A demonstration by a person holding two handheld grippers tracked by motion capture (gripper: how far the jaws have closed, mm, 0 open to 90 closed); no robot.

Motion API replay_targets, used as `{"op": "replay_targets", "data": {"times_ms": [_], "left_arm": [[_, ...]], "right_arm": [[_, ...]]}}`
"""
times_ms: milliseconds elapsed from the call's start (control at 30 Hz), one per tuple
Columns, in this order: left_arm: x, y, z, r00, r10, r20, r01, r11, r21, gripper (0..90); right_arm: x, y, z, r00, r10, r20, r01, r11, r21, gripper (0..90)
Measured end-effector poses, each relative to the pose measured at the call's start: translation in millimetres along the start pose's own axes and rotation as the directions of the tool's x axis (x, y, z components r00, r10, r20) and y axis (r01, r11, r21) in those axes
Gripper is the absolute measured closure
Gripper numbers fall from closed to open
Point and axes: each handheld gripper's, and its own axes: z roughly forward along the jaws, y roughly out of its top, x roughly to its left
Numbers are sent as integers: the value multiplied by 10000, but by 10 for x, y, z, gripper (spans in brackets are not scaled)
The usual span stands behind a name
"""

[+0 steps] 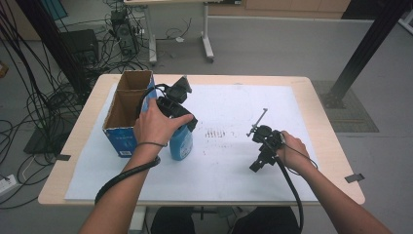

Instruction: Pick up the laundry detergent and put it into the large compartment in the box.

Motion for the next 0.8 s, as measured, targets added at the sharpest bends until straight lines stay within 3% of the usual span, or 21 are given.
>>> {"op": "replay_targets", "data": {"times_ms": [333, 800], "left_arm": [[-2, -6, -15, 10000, -19, -93, 19, 10000, 3, 92], [5, -2, -29, 9998, -90, 157, 91, 9999, -60, 92]], "right_arm": [[-4, -2, -5, 10000, -22, 20, 22, 10000, 9, 80], [0, 2, -2, 10000, -32, 31, 32, 10000, -5, 80]]}}
